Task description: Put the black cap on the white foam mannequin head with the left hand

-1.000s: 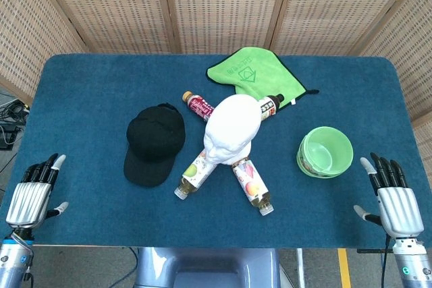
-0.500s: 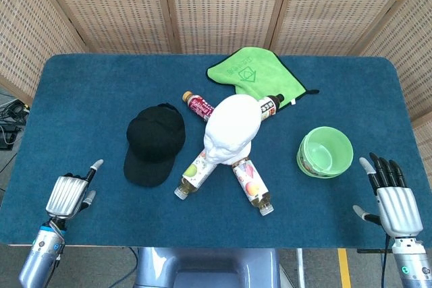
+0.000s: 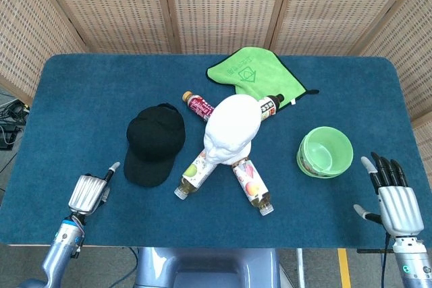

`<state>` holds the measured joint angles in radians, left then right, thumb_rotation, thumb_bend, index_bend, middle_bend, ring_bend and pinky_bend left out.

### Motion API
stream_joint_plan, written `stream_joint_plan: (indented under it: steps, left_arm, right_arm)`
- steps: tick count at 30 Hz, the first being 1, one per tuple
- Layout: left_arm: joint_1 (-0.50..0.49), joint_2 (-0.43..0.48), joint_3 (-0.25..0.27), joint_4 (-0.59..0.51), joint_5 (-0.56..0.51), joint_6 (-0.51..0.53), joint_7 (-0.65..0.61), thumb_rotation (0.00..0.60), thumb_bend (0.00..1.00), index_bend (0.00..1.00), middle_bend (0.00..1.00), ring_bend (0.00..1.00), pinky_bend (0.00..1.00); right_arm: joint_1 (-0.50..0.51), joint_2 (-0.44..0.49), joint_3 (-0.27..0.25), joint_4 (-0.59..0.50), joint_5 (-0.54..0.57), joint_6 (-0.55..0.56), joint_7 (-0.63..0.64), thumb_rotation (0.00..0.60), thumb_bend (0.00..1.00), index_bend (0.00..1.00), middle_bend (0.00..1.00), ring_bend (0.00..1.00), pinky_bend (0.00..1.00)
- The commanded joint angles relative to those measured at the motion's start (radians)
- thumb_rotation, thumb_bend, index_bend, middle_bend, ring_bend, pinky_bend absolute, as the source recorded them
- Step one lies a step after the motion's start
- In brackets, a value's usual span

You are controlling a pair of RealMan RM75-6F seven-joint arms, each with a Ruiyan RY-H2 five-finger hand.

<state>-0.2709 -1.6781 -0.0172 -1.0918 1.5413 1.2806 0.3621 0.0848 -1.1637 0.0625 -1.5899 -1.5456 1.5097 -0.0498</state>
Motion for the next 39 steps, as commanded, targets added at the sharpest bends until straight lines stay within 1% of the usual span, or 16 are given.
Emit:
stream_joint_plan:
  steps: [1, 4, 12, 19, 25, 32, 39]
  left_arm:
    - [-0.015, -0.031, -0.005, 0.033, 0.004, -0.001, 0.0, 0.6, 0.47, 0.06, 0.82, 0.78, 0.69]
    - [-0.024, -0.05, -0.001, 0.055, 0.008, -0.006, 0.002, 0.6, 0.45, 0.01, 0.82, 0.78, 0.69]
    - [-0.041, -0.11, -0.001, 0.109, 0.016, -0.002, 0.006, 0.6, 0.45, 0.01, 0.83, 0.79, 0.69]
    - [-0.065, -0.158, -0.014, 0.149, 0.025, 0.014, -0.002, 0.6, 0.46, 0.09, 0.83, 0.79, 0.69]
    - [-0.091, -0.206, -0.031, 0.205, 0.034, 0.038, -0.006, 0.6, 0.47, 0.1, 0.83, 0.79, 0.69]
    - [-0.106, -0.246, -0.038, 0.256, 0.025, 0.031, -0.011, 0.6, 0.47, 0.09, 0.83, 0.79, 0.69]
    - [-0.12, -0.285, -0.031, 0.305, 0.029, 0.03, -0.016, 0.6, 0.47, 0.17, 0.83, 0.79, 0.69]
  right_arm:
    - [0.0, 0.0, 0.0, 0.0, 0.001, 0.0, 0.001, 0.6, 0.06, 0.03, 0.0, 0.0, 0.0]
    - [0.0, 0.0, 0.002, 0.001, 0.003, 0.0, 0.003, 0.6, 0.06, 0.03, 0.0, 0.0, 0.0]
    - [0.0, -0.001, 0.004, 0.003, 0.004, 0.002, 0.01, 0.6, 0.06, 0.03, 0.0, 0.0, 0.0]
    - [-0.001, -0.001, 0.006, 0.006, 0.007, 0.005, 0.018, 0.6, 0.06, 0.03, 0.0, 0.0, 0.0]
    - [-0.001, -0.002, 0.007, 0.009, 0.007, 0.006, 0.025, 0.6, 0.06, 0.03, 0.0, 0.0, 0.0]
    - [-0.001, -0.003, 0.008, 0.011, 0.006, 0.008, 0.031, 0.6, 0.06, 0.03, 0.0, 0.0, 0.0]
    - [-0.001, -0.005, 0.008, 0.014, 0.0, 0.013, 0.034, 0.6, 0.06, 0.03, 0.0, 0.0, 0.0]
